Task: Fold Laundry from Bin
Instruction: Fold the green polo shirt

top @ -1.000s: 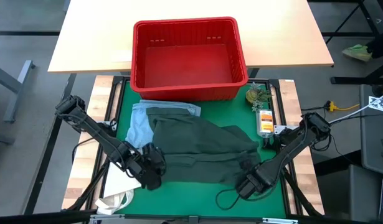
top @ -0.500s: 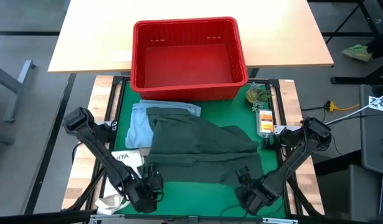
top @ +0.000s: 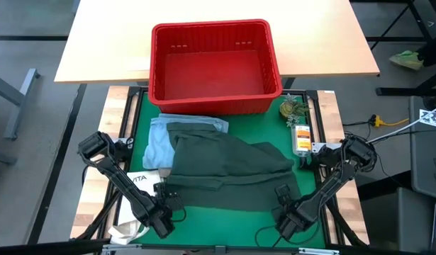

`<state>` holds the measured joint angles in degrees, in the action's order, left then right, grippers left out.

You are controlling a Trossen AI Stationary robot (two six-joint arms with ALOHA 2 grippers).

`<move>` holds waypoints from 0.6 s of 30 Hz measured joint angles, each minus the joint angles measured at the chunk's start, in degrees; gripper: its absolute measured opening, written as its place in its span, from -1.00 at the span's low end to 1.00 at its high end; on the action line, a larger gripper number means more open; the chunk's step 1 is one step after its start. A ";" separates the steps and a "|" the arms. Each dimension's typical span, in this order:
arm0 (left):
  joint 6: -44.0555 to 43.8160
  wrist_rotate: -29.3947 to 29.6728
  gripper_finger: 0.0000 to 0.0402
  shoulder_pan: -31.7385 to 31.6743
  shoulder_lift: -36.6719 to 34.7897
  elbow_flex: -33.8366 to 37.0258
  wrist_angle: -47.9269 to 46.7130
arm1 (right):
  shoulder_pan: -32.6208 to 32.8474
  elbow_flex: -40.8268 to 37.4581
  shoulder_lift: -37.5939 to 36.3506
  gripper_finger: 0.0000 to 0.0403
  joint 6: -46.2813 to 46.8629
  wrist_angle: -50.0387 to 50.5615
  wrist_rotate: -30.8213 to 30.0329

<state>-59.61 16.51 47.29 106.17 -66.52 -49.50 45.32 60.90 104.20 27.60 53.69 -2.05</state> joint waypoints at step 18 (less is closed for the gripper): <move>-1.72 -9.34 -0.37 0.00 -5.37 -0.02 -2.06 | 0.11 8.95 0.31 -0.03 -8.61 13.14 5.06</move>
<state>-61.32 7.17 47.29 100.80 -66.54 -51.57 45.43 69.84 104.51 18.99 66.83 3.01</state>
